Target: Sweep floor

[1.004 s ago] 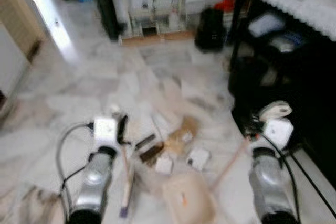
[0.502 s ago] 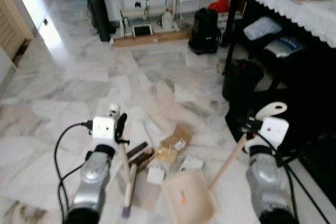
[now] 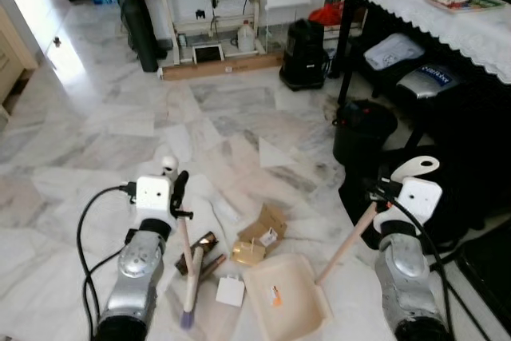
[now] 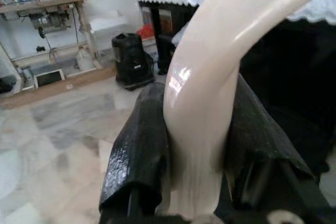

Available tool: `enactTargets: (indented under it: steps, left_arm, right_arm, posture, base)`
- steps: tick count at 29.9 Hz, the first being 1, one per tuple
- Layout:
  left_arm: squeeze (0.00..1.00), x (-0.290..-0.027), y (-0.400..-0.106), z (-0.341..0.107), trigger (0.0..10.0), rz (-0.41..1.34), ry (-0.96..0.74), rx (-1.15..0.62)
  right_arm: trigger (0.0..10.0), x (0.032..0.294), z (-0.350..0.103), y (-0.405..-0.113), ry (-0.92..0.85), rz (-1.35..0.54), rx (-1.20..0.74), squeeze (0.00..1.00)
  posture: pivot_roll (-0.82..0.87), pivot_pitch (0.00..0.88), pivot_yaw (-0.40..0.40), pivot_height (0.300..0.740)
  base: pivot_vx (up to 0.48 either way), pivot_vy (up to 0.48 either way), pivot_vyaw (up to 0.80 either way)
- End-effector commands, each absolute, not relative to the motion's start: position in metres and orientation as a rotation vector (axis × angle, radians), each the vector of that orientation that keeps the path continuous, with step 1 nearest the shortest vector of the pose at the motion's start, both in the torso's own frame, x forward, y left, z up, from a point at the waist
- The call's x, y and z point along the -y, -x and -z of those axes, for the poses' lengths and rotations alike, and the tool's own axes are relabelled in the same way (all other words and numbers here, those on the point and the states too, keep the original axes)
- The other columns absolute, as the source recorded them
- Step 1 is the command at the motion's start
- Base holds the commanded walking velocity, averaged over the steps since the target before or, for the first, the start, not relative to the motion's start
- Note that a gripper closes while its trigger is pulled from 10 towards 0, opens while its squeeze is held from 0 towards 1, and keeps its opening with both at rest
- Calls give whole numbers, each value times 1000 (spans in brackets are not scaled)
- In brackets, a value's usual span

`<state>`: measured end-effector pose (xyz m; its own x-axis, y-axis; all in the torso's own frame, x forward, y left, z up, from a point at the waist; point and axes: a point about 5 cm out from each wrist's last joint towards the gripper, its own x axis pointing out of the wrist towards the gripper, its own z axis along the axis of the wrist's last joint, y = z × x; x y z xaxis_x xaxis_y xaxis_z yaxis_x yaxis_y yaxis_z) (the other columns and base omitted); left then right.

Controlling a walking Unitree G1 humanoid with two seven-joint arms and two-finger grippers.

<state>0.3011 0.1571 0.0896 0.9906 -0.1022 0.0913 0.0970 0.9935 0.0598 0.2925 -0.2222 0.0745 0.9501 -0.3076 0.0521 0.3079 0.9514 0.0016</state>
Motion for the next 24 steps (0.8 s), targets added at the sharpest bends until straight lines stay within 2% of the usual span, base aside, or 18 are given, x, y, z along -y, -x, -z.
enactTargets:
  steps: [1, 24]
  left_arm:
    - [0, -162, -304, -105, 10000, 93, -60, 160]
    - [0, -159, -305, -114, 10000, 106, -43, 199]
  right_arm:
    - [10000, 213, -88, -300, -4, 286, 111, 0]
    - [10000, 212, -87, -300, -5, 285, 108, 0]
  posture:
    - [-23, 0, 8, 740]
    - [-21, 0, 6, 740]
  base:
    - [330, 0, 0]
    - [14, 0, 0]
